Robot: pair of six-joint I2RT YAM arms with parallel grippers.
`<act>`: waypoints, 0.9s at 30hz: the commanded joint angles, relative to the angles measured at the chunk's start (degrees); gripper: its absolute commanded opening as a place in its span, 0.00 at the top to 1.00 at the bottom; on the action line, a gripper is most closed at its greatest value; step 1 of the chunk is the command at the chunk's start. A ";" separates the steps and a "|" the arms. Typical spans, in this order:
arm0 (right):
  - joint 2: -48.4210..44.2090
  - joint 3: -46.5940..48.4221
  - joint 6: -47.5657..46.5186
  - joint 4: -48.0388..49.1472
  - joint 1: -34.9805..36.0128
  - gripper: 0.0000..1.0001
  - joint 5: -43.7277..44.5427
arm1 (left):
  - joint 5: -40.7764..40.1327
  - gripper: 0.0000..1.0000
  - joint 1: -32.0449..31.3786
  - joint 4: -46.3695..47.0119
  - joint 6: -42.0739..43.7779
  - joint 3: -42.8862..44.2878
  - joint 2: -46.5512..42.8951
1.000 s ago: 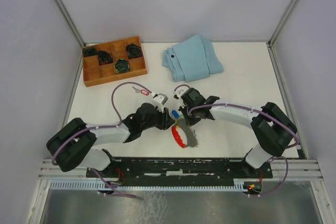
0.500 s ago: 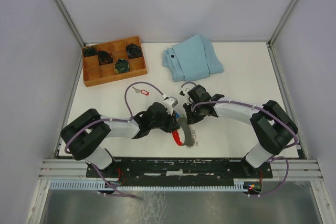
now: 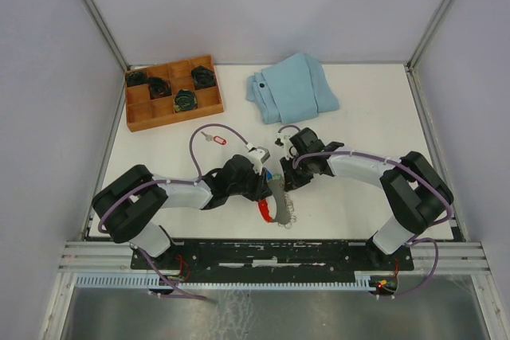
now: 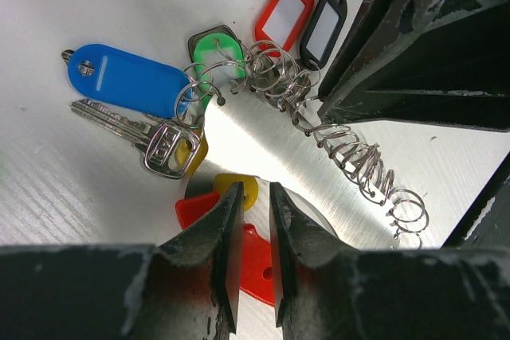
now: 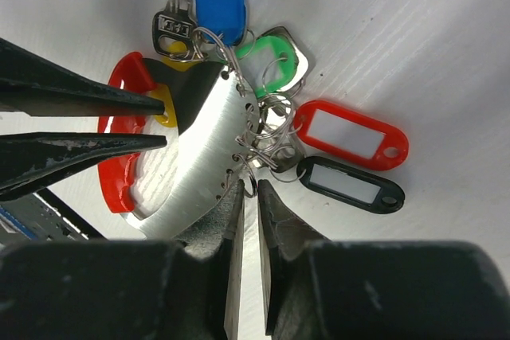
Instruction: Put the keys on the keyring
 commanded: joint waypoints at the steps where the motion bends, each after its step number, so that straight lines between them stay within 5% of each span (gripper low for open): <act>1: 0.32 0.14 -0.35 2.76 -0.14 0.81 -3.16 | -1.28 0.74 0.04 -1.13 1.97 1.25 0.15; 9: 1.68 0.10 -1.78 3.89 -0.18 0.83 -3.45 | -1.31 0.74 0.05 -1.13 2.57 1.38 0.37; 14: 1.55 0.15 -3.19 4.12 -0.15 0.97 -3.07 | -1.52 0.74 0.19 0.17 2.52 0.18 -0.38; 27: -13.17 -1.12 -13.49 7.66 -0.13 0.99 -8.61 | 5.00 0.71 6.45 13.89 1.24 -6.19 -5.34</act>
